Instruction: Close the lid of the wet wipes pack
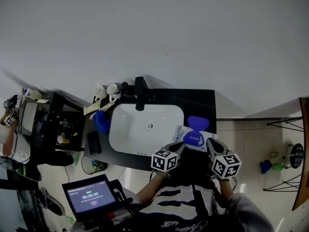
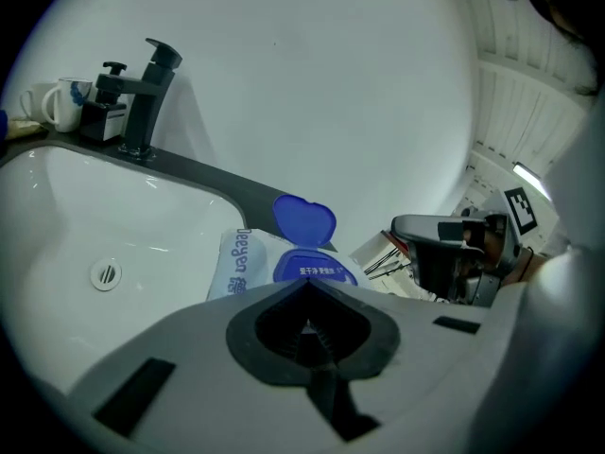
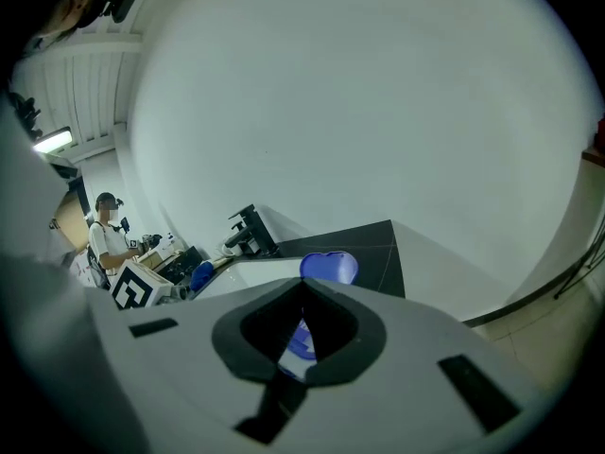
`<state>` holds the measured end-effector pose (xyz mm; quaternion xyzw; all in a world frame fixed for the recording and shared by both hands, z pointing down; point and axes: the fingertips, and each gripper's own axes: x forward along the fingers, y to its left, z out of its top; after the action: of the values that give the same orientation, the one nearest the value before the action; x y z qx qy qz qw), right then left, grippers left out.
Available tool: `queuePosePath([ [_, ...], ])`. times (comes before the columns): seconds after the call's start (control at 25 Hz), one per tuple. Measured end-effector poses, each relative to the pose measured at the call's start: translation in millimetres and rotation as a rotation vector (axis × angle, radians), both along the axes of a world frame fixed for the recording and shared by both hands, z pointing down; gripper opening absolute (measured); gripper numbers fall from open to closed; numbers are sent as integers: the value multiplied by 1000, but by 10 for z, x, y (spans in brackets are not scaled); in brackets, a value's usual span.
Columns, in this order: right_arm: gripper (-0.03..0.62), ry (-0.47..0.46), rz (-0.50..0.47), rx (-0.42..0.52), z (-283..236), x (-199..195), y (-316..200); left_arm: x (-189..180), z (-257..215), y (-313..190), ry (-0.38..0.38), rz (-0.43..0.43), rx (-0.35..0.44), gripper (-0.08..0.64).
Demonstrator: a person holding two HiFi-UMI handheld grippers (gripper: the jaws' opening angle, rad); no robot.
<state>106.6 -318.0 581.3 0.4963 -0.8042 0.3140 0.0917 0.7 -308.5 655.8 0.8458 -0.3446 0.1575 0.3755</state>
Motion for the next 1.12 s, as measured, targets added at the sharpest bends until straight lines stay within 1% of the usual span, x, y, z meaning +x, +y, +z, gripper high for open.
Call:
queuePosePath([
  [0.08, -2, 11, -30, -20, 91, 64, -121, 12, 108, -60, -34, 7, -26, 0],
  [0.16, -2, 25, -46, -33, 179, 148, -240, 18, 185, -96, -51, 6, -59, 2],
  [0.32, -2, 77, -25, -52, 369, 406, -580, 46, 270, -117, -72, 24, -97, 0],
  [0.44, -2, 86, -41, -85, 539, 466, -856, 52, 282, -119, -60, 25, -116, 1],
  [0.64, -2, 37, -88, -131, 689, 313, -1100, 47, 283, -126, -31, 13, -136, 0],
  [0.76, -2, 3, -90, -130, 589, 241, -1033, 57, 272, -110, -18, 10, -137, 0],
  [0.88, -2, -17, -118, -131, 406, 157, -809, 64, 170, -77, -10, 11, -133, 2],
  [1.04, -2, -11, -182, -151, 438, -13, -467, 39, 199, -77, -28, 15, -125, 0],
  [1.12, -2, -6, -204, -159, 401, -100, -304, 24, 129, -57, -28, 12, -122, 1],
])
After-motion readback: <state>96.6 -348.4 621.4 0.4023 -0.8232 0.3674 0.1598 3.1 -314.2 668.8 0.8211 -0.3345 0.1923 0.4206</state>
